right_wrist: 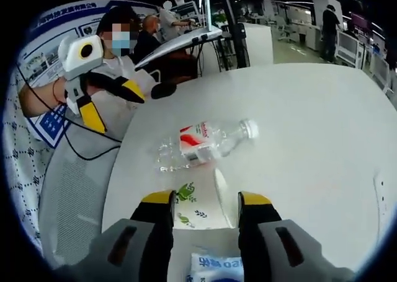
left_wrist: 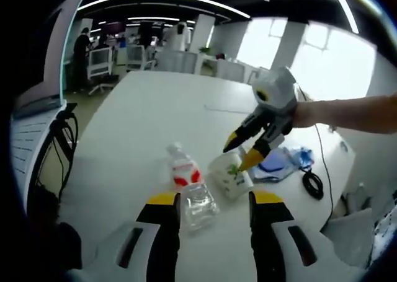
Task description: Arrange the tabletop items into an orderly group along one side of the table until the central work area is clear of visible clutter.
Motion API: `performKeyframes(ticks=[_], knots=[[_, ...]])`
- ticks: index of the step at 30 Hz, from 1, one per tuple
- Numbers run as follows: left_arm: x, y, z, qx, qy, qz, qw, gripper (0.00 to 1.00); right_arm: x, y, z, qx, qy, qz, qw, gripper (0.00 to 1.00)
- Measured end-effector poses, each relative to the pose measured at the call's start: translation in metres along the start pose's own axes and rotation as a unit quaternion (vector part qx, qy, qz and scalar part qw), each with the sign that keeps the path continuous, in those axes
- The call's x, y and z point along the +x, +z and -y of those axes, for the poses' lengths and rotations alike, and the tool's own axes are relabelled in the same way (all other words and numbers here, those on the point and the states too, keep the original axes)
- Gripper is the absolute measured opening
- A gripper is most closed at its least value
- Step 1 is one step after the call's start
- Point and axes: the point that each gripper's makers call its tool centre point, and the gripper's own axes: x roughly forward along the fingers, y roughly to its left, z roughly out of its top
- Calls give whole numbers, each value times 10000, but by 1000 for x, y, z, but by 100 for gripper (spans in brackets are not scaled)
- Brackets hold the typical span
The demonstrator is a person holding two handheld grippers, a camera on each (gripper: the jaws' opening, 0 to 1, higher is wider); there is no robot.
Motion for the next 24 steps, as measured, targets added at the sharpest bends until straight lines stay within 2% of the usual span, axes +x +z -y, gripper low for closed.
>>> performKeyframes(ticks=[8, 18, 21, 24], knots=[[3, -3, 2, -22, -34, -25, 10000, 40, 3, -3, -3, -26, 124, -86, 9999, 29], [4, -4, 4, -41, -74, -26, 10000, 39, 5, -1, -7, -121, 189, -104, 9997, 25], [4, -3, 3, -40, -72, -28, 10000, 39, 4, 0, -11, -225, 233, -111, 9994, 19], [5, -3, 4, -48, -90, -18, 9999, 38, 4, -1, -15, -247, 291, -156, 9991, 18]])
